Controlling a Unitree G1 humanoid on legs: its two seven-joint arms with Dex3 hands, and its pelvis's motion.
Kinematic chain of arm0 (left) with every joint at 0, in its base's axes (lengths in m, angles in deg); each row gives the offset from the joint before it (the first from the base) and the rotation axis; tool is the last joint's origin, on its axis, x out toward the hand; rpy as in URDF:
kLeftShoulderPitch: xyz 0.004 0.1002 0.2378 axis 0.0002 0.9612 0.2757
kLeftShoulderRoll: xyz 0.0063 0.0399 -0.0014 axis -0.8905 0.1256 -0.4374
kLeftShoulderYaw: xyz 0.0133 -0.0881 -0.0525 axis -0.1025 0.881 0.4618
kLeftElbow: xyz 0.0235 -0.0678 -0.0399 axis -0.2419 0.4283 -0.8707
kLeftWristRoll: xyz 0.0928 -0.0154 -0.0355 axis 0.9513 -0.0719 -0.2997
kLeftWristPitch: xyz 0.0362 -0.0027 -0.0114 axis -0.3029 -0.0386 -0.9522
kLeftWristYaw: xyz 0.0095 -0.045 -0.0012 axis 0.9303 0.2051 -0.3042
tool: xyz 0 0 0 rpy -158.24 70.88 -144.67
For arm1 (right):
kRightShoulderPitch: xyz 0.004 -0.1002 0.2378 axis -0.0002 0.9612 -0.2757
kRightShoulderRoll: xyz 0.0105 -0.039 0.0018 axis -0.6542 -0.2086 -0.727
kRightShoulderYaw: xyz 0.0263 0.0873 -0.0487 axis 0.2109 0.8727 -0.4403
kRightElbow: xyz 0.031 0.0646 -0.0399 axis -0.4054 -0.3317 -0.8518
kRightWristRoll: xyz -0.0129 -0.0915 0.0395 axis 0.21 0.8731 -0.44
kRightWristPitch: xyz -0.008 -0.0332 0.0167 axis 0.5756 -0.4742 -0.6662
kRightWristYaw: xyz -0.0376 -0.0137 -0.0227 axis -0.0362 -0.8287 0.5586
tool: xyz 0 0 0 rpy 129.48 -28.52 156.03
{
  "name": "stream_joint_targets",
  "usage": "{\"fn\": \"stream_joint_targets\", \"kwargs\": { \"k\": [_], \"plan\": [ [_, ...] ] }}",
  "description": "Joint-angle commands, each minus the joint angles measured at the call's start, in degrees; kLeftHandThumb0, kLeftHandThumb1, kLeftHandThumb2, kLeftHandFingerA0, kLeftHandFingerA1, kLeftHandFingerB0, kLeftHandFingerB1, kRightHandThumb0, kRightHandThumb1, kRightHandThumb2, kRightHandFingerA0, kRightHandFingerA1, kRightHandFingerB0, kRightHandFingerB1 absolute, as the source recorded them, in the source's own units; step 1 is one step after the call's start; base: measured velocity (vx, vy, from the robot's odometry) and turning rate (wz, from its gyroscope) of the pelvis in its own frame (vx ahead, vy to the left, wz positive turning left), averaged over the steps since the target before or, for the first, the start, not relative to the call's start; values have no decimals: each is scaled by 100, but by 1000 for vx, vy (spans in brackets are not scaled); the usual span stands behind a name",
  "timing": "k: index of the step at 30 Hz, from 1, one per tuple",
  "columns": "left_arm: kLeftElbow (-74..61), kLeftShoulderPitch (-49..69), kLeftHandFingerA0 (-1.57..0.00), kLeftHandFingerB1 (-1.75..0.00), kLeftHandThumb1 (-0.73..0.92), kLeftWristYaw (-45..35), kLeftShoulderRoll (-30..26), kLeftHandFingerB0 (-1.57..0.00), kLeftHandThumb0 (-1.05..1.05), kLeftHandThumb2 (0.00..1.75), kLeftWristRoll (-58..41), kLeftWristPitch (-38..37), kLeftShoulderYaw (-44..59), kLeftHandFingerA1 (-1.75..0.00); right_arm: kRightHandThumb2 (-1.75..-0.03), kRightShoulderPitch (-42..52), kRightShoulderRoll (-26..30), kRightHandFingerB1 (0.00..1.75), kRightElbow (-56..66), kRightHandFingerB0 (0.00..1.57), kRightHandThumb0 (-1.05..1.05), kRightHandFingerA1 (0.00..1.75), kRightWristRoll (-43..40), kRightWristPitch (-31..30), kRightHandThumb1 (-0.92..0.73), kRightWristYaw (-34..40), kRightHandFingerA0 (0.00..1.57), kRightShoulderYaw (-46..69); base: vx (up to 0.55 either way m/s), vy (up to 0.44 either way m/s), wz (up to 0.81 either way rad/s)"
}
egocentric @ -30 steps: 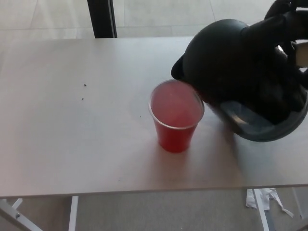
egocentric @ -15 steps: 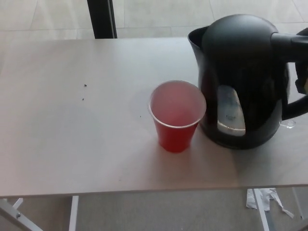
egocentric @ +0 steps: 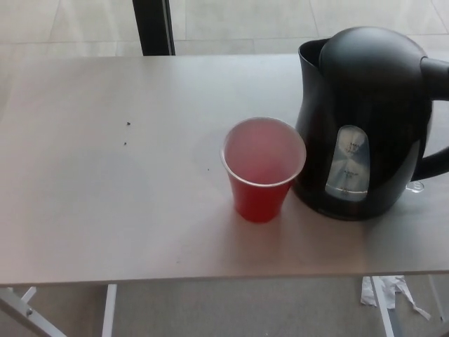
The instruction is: The robot uses its right hand to lift up a kettle kept on the middle of the desk by its handle and tilt it into a glass kept next to it to pour out water
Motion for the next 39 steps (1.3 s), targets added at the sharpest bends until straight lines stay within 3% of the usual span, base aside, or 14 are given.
{"fn": "stream_joint_targets", "kwargs": {
  "k": [1, 2, 15, 22, 23, 26, 27, 30, 31, 32, 36, 37, 38, 39],
  "plan": [
    [82, 0, -64, -48, 80, 49, -18, -41, -71, 64, 16, 88, 41, -56, -57, 187, 474, 27, 148, 16, -56, 59, -812, -77, -55, -965, 66, -82, 0, 0, 0],
    [98, 5, -64, -48, 79, 64, -4, -41, -71, 63, -11, 124, 68, -56, -57, 326, 745, 17, 211, 0, -66, 23, -838, 114, -54, -1392, 0, -310, 0, 0, 0],
    [227, 27, -64, -49, 81, 38, -47, -41, -73, 64, 78, -47, 16, -57, -95, 639, 1710, 4, 913, 0, -82, 2, -1345, 573, -57, -2511, 0, -842, 0, 0, 0],
    [224, 62, -66, -49, 80, 40, -21, -41, -72, 64, -4, -17, 99, -56, -56, 998, 2213, 0, 870, 0, -91, 0, -1788, 715, -44, -3111, 0, -514, 0, 0, 0],
    [243, 64, -66, -49, 80, 36, -20, -41, -72, 64, -1, -53, 99, -56, -53, 1219, 2339, 0, 912, 0, -83, 97, -1876, 804, -45, -3211, 14, -315, 0, 0, 0],
    [200, 83, -65, -48, 81, 35, -21, -42, -72, 64, 4, -29, 90, -56, -87, 1691, 2591, 0, 1066, 0, -84, 10, -1998, 816, -53, -3304, 0, 133, 0, 0, 0],
    [198, 70, -64, -48, 81, 46, -23, -40, -70, 64, -14, 10, 103, -54, -73, 2097, 2794, 0, 1052, 0, -81, 82, -2231, 902, -37, -3589, 12, 642, 0, 0, 0],
    [245, 30, -66, -48, 81, 66, -28, -41, -70, 64, -37, 24, 130, -55, -72, 2537, 2884, 0, 1039, 0, -78, 62, -2325, 1232, -37, -3621, 11, 1144, 0, 0, 0],
    [241, 27, -66, -48, 80, 75, -30, -41, -71, 64, -31, 28, 127, -56, -55, 2731, 2924, 0, 1020, 0, -79, 134, -2378, 1237, -44, -3644, 34, 1406, 0, 0, 0],
    [242, 27, -66, -48, 80, 76, -30, -41, -71, 64, -30, 28, 126, -56, -55, 2764, 2938, 0, 1018, 0, -79, 134, -2402, 1245, -44, -3649, 34, 1434, 0, 0, 0],
    [259, 13, -67, -47, 81, 83, -39, -40, -72, 64, -3, 21, 106, -56, -71, 3895, 2631, 18, 336, 0, -71, 123, -3075, 2043, -36, -3843, 66, 3343, 0, 0, 0],
    [271, 19, -68, -47, 81, 81, -42, -40, -73, 64, 7, 5, 102, -55, -71, 3942, 2615, 27, 247, 0, -64, 102, -3118, 2040, -35, -3826, 66, 3463, 0, 0, 0],
    [296, 37, -66, -48, 81, 56, -36, -40, -72, 64, 7, -50, 104, -57, -76, 4064, 2573, 21, -89, 0, -75, 0, -3257, 2105, -48, -3772, 0, 3862, 0, 0, 0],
    [309, 48, -66, -48, 81, 29, -21, -40, -72, 64, -10, -90, 113, -57, -76, 4137, 2553, 21, -348, 0, -75, 0, -3364, 2210, -48, -3748, 0, 4139, 0, 0, 0]
  ]
}}
